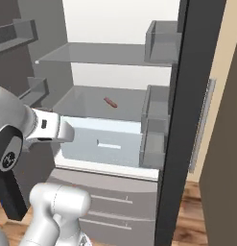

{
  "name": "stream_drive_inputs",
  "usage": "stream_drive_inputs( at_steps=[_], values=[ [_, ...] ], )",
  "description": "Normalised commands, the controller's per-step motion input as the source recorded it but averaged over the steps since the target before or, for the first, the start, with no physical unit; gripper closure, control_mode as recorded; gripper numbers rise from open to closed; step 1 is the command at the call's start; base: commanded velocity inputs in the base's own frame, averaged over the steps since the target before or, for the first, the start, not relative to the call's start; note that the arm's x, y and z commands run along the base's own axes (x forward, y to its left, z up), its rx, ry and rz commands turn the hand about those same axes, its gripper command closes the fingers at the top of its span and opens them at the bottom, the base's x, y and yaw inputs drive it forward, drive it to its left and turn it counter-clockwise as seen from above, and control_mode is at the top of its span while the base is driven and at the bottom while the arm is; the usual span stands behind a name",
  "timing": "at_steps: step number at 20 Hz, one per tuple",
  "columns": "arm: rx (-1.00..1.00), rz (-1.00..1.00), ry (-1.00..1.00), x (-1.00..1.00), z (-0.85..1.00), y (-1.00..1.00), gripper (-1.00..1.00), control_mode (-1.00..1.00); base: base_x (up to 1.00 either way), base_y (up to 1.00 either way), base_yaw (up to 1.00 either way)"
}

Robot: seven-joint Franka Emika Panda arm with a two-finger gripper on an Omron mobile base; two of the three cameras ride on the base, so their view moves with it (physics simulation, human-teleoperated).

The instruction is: Retrieve the sausage and cheese from the fridge and place them on the cutting board on the counter.

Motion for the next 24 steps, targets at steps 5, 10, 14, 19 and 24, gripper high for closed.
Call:
stream_drive_inputs(
  at_steps=[5, 10, 14, 19, 24],
  values=[
    [0.0, 0.0, 0.0, 0.0, 0.0, 0.0, -1.0, 1.0, 0.96, 0.0, 0.06],
    [0.0, 0.0, 0.0, 0.0, 0.0, 0.0, -1.0, 1.0, 0.81, -0.08, 0.06],
    [0.0, 0.08, 0.0, 0.24, -0.21, -0.21, -1.0, -1.0, 0.0, 0.0, 0.0],
    [0.0, 0.18, 0.07, 0.44, -0.3, -0.04, -1.0, -1.0, 0.0, 0.0, 0.0],
    [0.0, 0.08, 0.01, 0.6, -0.34, 0.0, -1.0, -1.0, 0.0, 0.0, 0.0]
  ],
)
